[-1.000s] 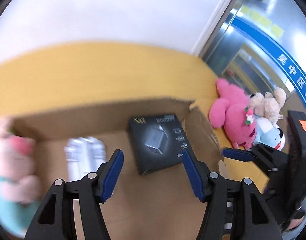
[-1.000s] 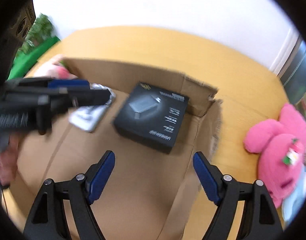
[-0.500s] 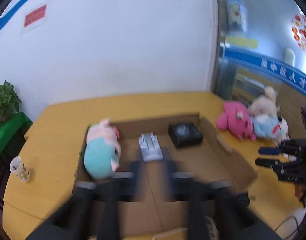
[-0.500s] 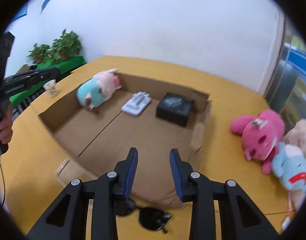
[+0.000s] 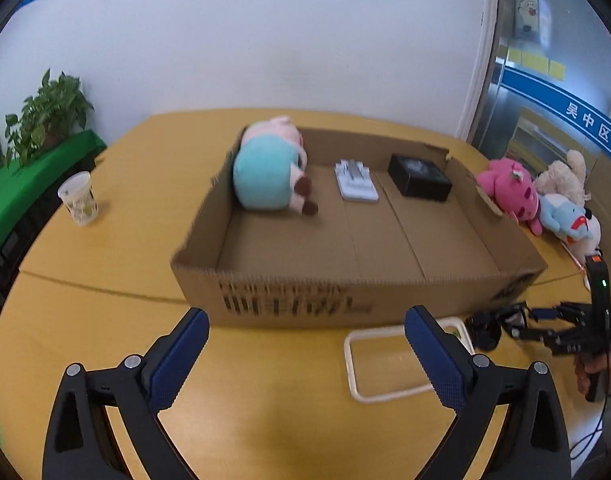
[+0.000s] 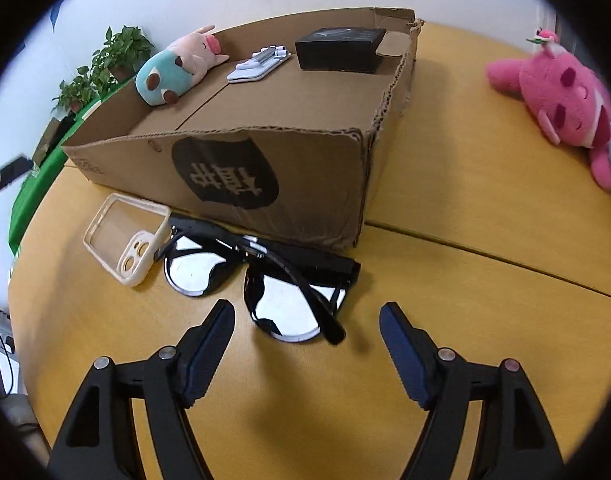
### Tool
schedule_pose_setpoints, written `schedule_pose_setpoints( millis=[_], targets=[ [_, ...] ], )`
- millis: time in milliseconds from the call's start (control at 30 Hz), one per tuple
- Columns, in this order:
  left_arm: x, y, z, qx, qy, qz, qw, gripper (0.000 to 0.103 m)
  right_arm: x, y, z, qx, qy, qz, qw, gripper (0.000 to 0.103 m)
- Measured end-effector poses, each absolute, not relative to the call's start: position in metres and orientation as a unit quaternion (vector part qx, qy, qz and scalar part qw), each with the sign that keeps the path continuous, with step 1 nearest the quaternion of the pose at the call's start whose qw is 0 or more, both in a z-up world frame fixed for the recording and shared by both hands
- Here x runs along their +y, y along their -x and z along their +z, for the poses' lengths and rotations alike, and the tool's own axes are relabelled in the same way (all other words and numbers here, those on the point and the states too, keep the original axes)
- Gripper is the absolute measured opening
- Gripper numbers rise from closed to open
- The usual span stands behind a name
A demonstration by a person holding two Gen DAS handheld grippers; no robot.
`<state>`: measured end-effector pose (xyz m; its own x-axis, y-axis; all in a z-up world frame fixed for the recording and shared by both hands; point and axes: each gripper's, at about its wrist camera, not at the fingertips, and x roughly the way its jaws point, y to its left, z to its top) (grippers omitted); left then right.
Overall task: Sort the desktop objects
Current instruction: 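Move the right gripper to the black sunglasses and close on them, then lift the sunglasses with the right gripper over the cardboard box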
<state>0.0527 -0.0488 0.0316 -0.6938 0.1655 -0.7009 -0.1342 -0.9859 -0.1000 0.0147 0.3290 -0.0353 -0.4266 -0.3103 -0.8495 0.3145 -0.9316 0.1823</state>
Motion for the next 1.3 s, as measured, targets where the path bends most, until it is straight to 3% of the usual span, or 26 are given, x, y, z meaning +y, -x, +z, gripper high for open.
schedule_pose_setpoints(
  millis=[200, 333, 600, 733, 967, 1067, 1133, 1200, 1300],
  targets=[
    [-0.044, -0.066, 0.012, -0.01, 0.402, 0.912, 0.083, 0.1, 0.317, -0.001, -0.037, 0.045, -0.485, -0.851, 0.196, 0.075],
    [-0.041, -0.07, 0.007, -0.006, 0.407, 0.909, 0.089, 0.1, 0.316, 0.001, -0.041, 0.03, -0.485, -0.845, 0.223, 0.076],
    [-0.037, -0.07, -0.002, -0.012, 0.424, 0.9, 0.106, 0.1, 0.286, -0.065, -0.034, 0.05, -0.501, -0.798, 0.33, 0.077],
    [-0.033, -0.072, -0.002, -0.017, 0.423, 0.898, 0.123, 0.1, 0.276, -0.082, -0.024, 0.081, -0.48, -0.818, 0.306, 0.077],
    [-0.02, -0.076, -0.001, -0.016, 0.425, 0.893, 0.145, 0.1, 0.272, -0.067, -0.017, 0.03, -0.457, -0.846, 0.274, 0.075],
    [-0.017, -0.08, -0.002, -0.017, 0.426, 0.892, 0.15, 0.1, 0.265, -0.068, -0.023, 0.011, -0.473, -0.837, 0.273, 0.059],
    [-0.016, -0.08, -0.004, -0.021, 0.43, 0.89, 0.154, 0.1, 0.262, -0.069, -0.028, -0.012, -0.489, -0.829, 0.27, 0.034],
    [-0.014, -0.081, -0.004, -0.027, 0.433, 0.887, 0.159, 0.1, 0.264, -0.073, -0.031, -0.029, -0.499, -0.826, 0.26, 0.021],
    [-0.009, -0.08, -0.005, -0.033, 0.435, 0.884, 0.169, 0.1, 0.266, -0.079, -0.038, -0.056, -0.511, -0.819, 0.255, 0.018]
  ],
)
